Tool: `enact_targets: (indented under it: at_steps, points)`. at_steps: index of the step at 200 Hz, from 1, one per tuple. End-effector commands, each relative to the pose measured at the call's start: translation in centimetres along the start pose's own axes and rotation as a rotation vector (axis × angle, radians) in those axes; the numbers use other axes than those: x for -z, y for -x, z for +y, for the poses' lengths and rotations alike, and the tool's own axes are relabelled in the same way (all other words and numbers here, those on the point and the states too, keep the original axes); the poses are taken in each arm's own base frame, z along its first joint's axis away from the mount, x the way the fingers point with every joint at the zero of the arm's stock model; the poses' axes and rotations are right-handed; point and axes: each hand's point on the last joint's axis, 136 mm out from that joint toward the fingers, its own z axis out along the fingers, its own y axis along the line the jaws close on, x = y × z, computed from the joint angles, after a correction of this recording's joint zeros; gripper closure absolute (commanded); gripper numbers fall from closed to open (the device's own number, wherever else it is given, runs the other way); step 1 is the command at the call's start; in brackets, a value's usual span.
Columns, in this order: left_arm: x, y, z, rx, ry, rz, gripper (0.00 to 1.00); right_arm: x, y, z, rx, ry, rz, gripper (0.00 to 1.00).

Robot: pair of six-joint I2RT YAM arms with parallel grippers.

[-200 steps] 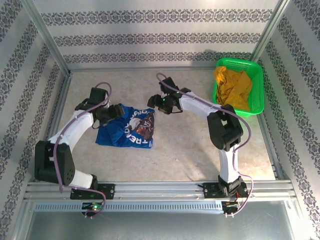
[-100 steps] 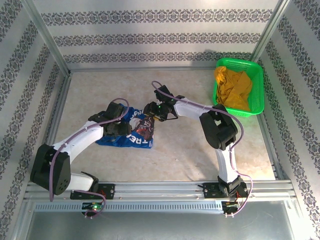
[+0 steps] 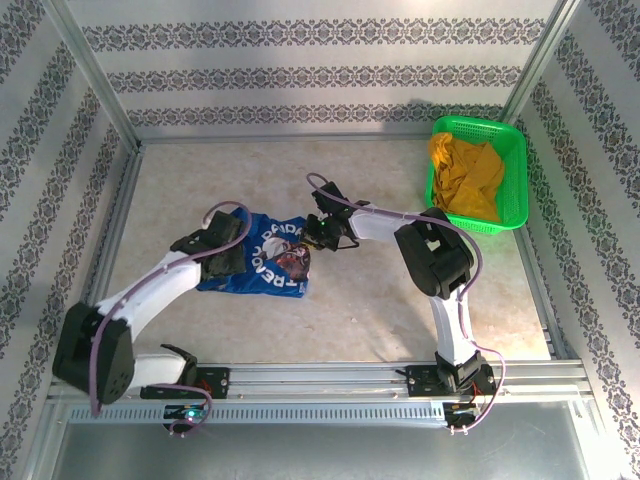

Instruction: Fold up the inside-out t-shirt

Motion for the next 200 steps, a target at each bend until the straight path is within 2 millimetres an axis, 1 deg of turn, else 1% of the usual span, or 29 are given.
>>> enact_targets:
  at_steps: [1, 13, 20, 26, 32, 37, 42, 48, 55, 60, 63, 73, 83, 103, 113, 123, 133, 159, 183, 200]
  points:
    - [1.4, -0.5, 3.6, 0.2, 0.063, -0.041, 1.0, 0.3, 0.0, -1.0, -0.012, -0.017, -0.004, 0.94]
    - [1.3, -1.3, 5.2, 0.309, 0.075, -0.044, 1.0, 0.3, 0.1, -1.0, -0.012, -0.015, -0.008, 0.95]
    - [1.0, -2.0, 6.1, 0.376, 0.082, -0.032, 1.0, 0.3, 0.1, -0.9, -0.011, -0.015, -0.008, 0.96]
    - [0.6, -2.6, 7.0, 0.433, 0.094, -0.019, 0.96, 0.3, 0.1, -1.0, -0.011, -0.016, -0.008, 0.97]
    - [0.4, -3.1, 7.8, 0.487, 0.104, -0.008, 0.87, 0.3, 0.1, -1.0, -0.01, -0.015, -0.01, 0.97]
    - [0.2, -3.4, 8.3, 0.52, 0.108, 0.0, 0.71, 0.3, 0.0, -1.0, -0.011, -0.017, -0.007, 0.97]
    - [0.1, -3.6, 8.8, 0.544, 0.115, 0.006, 0.61, 0.3, 0.0, -1.0, -0.009, -0.015, -0.008, 0.97]
    - [0.2, -3.6, 9.4, 0.563, 0.13, 0.001, 0.53, 0.4, 0.0, -1.0, -0.008, -0.015, -0.008, 0.97]
    - [0.5, -3.0, 9.6, 0.553, 0.136, -0.018, 0.43, 0.4, 0.0, -1.0, -0.009, -0.016, -0.008, 0.97]
    - [0.7, -2.3, 9.6, 0.531, 0.138, -0.035, 0.38, 0.4, 0.1, -1.0, -0.008, -0.014, -0.008, 0.97]
    - [0.9, -1.9, 9.6, 0.517, 0.137, -0.044, 0.37, 0.4, 0.1, -1.0, -0.006, -0.014, -0.008, 0.97]
    - [1.6, -0.1, 9.3, 0.468, 0.132, -0.079, 0.35, 0.4, 0.0, -1.0, -0.007, -0.015, -0.007, 0.98]
    - [2.1, 2.0, 8.4, 0.407, 0.1, -0.114, 0.35, 0.4, 0.0, -1.0, -0.006, -0.013, -0.005, 0.98]
    - [2.4, 5.7, 5.6, 0.277, -0.002, -0.135, 0.35, 0.3, 0.0, -1.0, -0.006, -0.011, -0.006, 0.98]
    - [2.5, 7.1, 4.0, 0.202, -0.043, -0.139, 0.35, 0.4, 0.0, -0.9, -0.005, -0.01, -0.007, 0.98]
    - [2.3, 8.0, 2.4, 0.139, -0.073, -0.131, 0.35, 0.4, 0.1, -1.0, -0.006, -0.011, -0.009, 0.98]
    - [1.9, 8.5, 0.6, 0.085, -0.107, -0.112, 0.35, 0.3, 0.0, -0.9, -0.006, -0.01, -0.009, 0.98]
    - [-0.4, 8.4, -2.4, 0.007, -0.135, -0.042, 0.33, 0.2, -0.1, -1.0, -0.004, -0.014, -0.009, 1.0]
    - [-2.8, 8.1, -3.5, -0.022, -0.123, 0.004, 0.32, 0.1, -0.1, -1.0, -0.006, -0.016, -0.011, 1.0]
    - [-4.3, 8.1, -3.8, -0.031, -0.113, 0.017, 0.33, 0.1, 0.0, -1.0, -0.005, -0.016, -0.013, 1.0]
